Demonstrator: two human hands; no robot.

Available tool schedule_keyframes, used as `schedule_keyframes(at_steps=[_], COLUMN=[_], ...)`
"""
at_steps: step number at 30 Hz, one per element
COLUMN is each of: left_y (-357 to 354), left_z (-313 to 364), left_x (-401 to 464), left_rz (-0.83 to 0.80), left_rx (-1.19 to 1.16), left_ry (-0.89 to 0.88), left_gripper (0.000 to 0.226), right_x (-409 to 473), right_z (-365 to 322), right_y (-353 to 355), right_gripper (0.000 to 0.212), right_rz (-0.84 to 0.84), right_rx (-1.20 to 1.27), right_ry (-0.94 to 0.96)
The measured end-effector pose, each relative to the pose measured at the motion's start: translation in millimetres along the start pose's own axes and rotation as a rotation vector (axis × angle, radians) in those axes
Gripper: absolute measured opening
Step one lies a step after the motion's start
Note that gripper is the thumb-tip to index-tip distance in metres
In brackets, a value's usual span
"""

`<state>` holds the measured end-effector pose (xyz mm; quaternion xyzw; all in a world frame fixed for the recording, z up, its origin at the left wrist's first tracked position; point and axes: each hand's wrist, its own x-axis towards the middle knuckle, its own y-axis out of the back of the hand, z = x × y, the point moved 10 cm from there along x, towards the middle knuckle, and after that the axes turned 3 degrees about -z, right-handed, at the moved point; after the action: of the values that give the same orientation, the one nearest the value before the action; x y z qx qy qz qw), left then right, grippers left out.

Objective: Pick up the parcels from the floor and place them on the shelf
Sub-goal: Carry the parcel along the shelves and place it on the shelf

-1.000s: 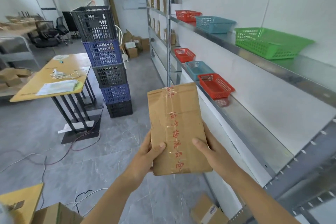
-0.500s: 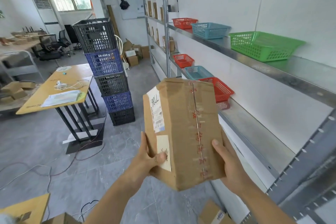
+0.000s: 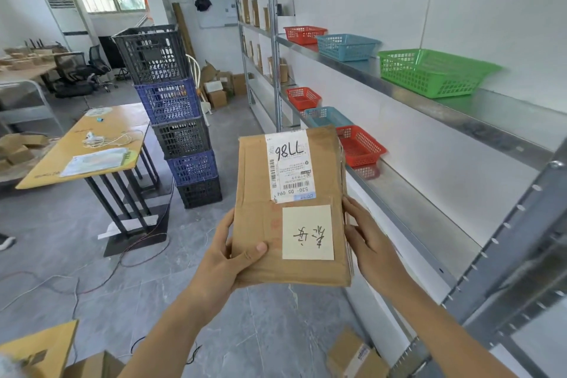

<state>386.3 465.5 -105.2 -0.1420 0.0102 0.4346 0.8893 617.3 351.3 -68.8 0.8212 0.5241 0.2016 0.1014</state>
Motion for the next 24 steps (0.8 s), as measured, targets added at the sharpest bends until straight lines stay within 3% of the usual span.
schedule_keyframes(at_steps=[4, 10, 11, 14, 16, 21, 24], left_y=[-2.5, -4.9, -4.3, -5.5, -6.3, 14.9, 26.3], left_z=[-0.9, 4.3, 6.2, 16.6, 22.5, 39.6, 40.4], left_x=[-0.1, -2.5, -1.8, -0.3, 0.0, 5.1, 4.5], left_rz=[-0.004, -0.033, -0.038, -0.072, -0.109, 0.060, 0.267], left_rx=[0.017, 0.107, 0.139, 0.276, 0.344, 0.404, 0.262], left_ry=[-0.003, -0.051, -0.065, -0.094, -0.103, -0.144, -0.119], left_gripper=[0.099, 0.089, 0.089, 0.089, 0.088, 0.074, 0.088], right_x=[-2.2, 2.9, 6.4, 17.1, 18.6, 18.2, 18.3], right_z=[-1.9, -4.6, -5.5, -4.7, -4.7, -2.1, 4.2], right_y=[6.4, 20.6, 24.6, 26.9, 29.3, 40.9, 46.7], right_gripper=[0.047, 0.014, 0.019, 0.065, 0.074, 0.019, 0.012], right_rz=[0.043, 0.121, 0.119, -0.011, -0.077, 0.014, 0.070], right_rx=[0.033, 0.283, 0.317, 0.405, 0.399, 0.461, 0.283], right_ry=[-0.013, -0.119, -0.155, -0.271, -0.299, -0.232, -0.190])
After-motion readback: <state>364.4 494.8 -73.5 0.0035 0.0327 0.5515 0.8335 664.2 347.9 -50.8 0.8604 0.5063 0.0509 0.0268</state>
